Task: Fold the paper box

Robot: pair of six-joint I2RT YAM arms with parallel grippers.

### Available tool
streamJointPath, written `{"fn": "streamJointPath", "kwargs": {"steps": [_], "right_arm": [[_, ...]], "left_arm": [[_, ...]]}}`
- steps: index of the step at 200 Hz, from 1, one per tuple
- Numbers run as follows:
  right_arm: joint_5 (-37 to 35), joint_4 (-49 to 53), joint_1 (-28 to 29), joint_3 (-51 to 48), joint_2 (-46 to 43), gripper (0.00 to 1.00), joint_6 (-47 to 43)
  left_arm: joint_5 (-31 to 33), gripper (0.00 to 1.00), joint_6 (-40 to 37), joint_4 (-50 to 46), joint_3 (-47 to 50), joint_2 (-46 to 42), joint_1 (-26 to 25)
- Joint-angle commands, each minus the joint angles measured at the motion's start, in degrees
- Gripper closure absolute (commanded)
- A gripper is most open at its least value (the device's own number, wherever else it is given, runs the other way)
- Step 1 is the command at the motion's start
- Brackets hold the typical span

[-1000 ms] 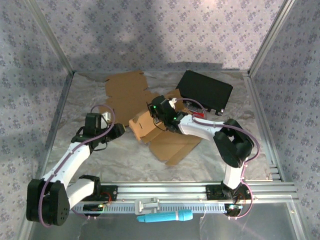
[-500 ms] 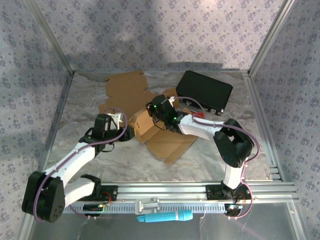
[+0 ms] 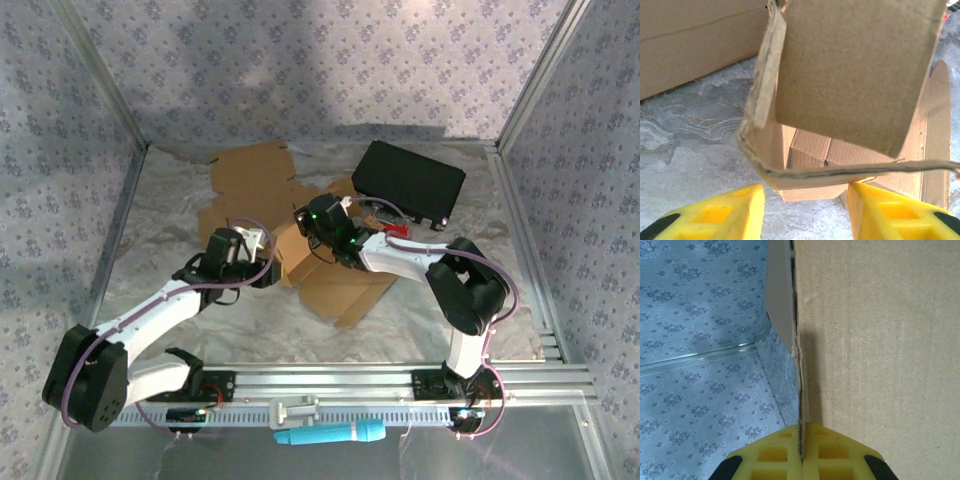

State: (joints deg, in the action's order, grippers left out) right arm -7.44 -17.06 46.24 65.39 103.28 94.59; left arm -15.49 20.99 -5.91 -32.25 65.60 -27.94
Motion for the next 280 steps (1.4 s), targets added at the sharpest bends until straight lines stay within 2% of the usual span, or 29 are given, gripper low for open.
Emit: {"fn": "streamJointPath", "kwargs": {"steps": [1, 29, 60, 94, 116, 146, 197, 223, 280], "right_arm": [[0.23, -4.33, 0.21, -1.87, -1.29, 1.00, -0.78], [-0.47, -7.20, 0.19, -2.76, -1.01, 1.00, -0.98], [0.49, -7.73, 0.05, -1.89, -0.54, 1.00, -0.82], [1.28, -7.11, -0.43, -1.45, -1.36, 1.00, -0.33], [1.87, -6.98, -1.14, -1.49, -1.85, 1.00, 0.15], [1.95, -7.92, -1.26, -1.78, -2.40, 1.00, -0.31], [-0.05, -21.94, 0.50, -6.27, -0.70, 1.00, -4.17], [-0.07, -22.42, 1.45, -5.54, 0.61, 1.00, -4.13], [2.03, -26.66, 0.87, -8.54, 2.01, 1.00, -5.59]], "left_arm": [[2.59, 0.53, -0.70, 1.19, -1.80, 1.07, -0.90], [3.07, 0.56, -0.69, 1.70, -2.20, 2.21, -2.40], [2.70, 0.64, -1.28, 3.07, -1.56, 1.43, -2.85], [1.06, 0.65, -4.20, 3.32, -1.31, 0.54, -3.16], [0.35, 0.69, -6.30, 4.09, -0.65, 0.90, -3.15], [2.79, 0.69, -7.27, 4.68, -1.46, 2.03, -3.16], [9.76, 0.68, -7.33, 5.17, -1.87, 3.19, -3.24], [13.81, 0.68, -7.89, 4.95, -0.94, 2.07, -3.26], [13.19, 0.72, -8.16, 7.99, 0.26, 4.16, -3.17]]}}
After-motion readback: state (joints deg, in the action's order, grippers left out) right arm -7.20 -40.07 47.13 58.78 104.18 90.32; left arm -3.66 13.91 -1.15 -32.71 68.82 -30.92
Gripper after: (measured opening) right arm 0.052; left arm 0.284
